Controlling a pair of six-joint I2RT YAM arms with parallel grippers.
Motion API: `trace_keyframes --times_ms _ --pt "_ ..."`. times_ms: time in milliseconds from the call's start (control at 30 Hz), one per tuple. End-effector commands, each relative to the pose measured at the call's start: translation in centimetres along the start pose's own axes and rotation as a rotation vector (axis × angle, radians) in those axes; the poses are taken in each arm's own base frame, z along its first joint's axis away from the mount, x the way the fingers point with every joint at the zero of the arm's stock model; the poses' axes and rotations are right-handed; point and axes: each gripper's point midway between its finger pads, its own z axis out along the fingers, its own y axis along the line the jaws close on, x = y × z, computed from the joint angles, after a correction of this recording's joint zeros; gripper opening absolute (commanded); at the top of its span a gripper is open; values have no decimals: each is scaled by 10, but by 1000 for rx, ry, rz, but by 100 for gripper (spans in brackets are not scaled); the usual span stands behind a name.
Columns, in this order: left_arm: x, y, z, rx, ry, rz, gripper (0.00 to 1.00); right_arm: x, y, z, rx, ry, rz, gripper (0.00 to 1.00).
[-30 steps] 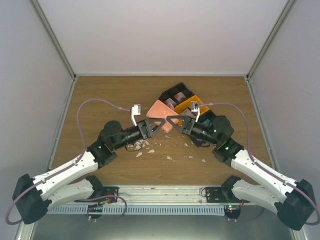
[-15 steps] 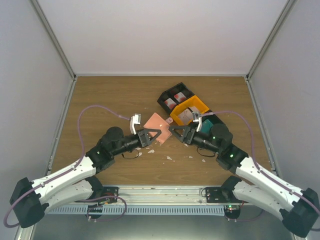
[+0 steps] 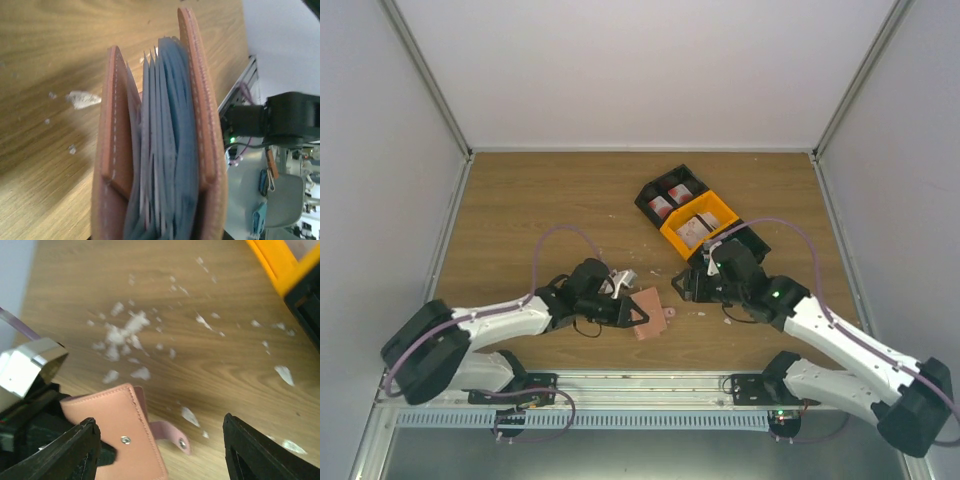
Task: Put the credit cards into the card holder
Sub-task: Turn over the card holder at the center of the board.
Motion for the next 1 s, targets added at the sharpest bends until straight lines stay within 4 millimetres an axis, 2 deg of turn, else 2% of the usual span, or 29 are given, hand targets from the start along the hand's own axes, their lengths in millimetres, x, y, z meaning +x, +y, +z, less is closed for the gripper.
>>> trace_keyframes --times_ms 0,167,267,300,433,500,600,800,967 --pt "4 -7 16 78 84 76 0 25 -23 9 132 120 -56 66" --pt "12 11 37 71 165 56 1 51 -27 24 147 220 -67 63" --pt "14 26 44 44 189 36 5 66 -30 33 143 264 -54 59" --pt "15 31 45 34 197 28 9 71 -32 35 143 278 -50 57" --pt "13 49 42 -72 191 17 36 86 -37 44 139 319 -27 55" --pt "14 58 35 -149 190 5 45 92 -37 48 130 334 -28 55" --pt "15 70 25 -244 171 -7 51 97 -38 54 135 354 -35 55" --pt "24 85 12 -323 148 -52 55 102 -23 66 75 385 -53 51" --pt "31 86 16 -299 163 -65 49 102 -18 72 82 399 -70 51"
